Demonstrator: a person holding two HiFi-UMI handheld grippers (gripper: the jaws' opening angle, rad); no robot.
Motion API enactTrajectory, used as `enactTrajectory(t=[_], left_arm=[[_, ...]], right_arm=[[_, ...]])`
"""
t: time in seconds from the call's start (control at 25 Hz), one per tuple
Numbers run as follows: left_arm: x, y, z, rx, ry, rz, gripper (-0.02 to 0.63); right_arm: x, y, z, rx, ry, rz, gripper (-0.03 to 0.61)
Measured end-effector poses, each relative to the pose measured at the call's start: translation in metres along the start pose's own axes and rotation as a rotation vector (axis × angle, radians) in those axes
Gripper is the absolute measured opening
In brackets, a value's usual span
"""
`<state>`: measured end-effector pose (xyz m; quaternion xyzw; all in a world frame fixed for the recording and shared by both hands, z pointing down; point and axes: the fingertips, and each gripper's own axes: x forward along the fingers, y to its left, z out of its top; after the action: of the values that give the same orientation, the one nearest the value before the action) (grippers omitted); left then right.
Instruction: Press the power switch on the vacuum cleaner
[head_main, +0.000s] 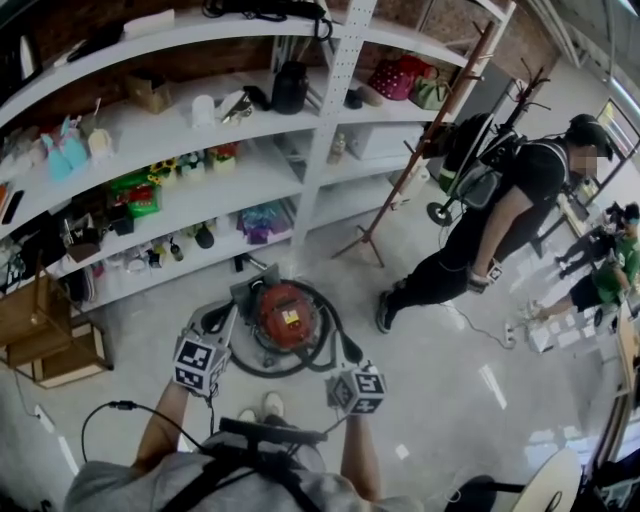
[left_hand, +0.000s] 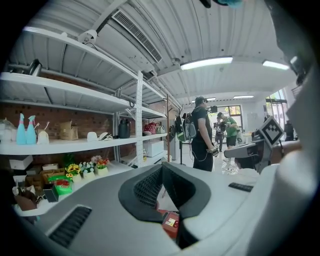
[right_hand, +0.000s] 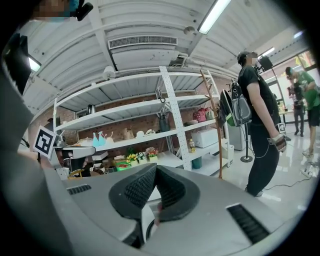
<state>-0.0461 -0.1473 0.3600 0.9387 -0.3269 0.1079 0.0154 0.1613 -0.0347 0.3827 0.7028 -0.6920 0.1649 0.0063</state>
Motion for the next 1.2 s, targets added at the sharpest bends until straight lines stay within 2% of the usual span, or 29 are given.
enactTrajectory(t=[0.48,1.2], left_arm=[[-0.001,0.000,0.018,0.020,-0.031,0.034,0.006],[0.002,0.000,0.017,0.020,-0.027,0.042,0.006]], right_arm=[[-0.005,-0.004,0.002,-0.008,0.002,0.004,0.011],[0.005,0.003,0.003,-0.039,0.010,0.035,0.011]])
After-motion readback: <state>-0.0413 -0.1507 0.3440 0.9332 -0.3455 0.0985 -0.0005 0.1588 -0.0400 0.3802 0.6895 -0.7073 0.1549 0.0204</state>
